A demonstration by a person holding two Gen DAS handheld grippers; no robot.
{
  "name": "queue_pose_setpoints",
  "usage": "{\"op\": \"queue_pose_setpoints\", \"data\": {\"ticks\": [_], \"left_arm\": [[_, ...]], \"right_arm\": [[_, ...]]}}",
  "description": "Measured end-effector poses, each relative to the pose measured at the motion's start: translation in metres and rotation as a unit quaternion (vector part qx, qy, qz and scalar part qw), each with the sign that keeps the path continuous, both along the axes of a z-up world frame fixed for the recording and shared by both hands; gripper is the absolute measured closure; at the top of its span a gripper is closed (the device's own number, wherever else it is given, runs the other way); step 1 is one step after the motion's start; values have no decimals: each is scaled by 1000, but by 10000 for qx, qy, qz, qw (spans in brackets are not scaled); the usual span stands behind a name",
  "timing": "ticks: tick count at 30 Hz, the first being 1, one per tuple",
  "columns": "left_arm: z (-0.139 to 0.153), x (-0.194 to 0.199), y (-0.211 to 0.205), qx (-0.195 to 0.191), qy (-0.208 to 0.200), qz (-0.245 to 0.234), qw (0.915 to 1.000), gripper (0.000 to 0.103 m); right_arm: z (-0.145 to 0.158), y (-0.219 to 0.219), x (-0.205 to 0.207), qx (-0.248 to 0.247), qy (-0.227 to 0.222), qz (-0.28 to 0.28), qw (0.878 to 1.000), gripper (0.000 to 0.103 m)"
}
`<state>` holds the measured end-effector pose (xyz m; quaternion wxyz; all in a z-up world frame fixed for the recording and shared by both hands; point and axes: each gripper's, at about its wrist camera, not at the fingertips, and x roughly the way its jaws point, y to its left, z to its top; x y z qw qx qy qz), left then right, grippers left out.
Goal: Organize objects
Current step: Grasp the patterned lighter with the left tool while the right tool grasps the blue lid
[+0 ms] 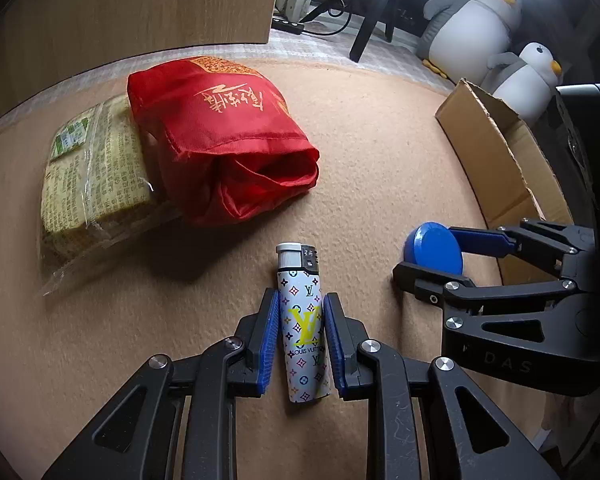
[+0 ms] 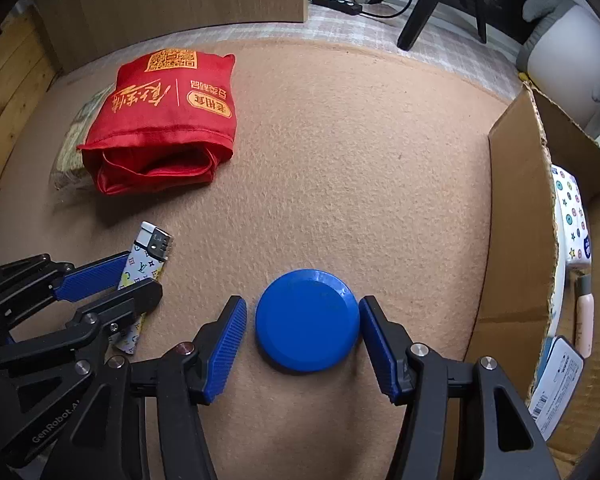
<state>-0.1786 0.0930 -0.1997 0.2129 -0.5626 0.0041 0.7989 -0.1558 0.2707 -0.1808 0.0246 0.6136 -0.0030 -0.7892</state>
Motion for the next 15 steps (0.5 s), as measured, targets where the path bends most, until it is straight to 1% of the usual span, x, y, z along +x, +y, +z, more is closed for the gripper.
{"op": "queue_pose_setpoints", "data": {"ticks": [4,8,15], "left_arm": [[0,3,-3,38,-25,45,10000,79],[0,8,-8,140,-85,101,9998,79],[-1,14,-17,361,-210,233,9989,79]], "right_arm": [[0,-1,3,89,47,69,9999,49],[1,0,8,142,93,86,9998,57],[1,-1,22,83,203,82,9997,57]]}}
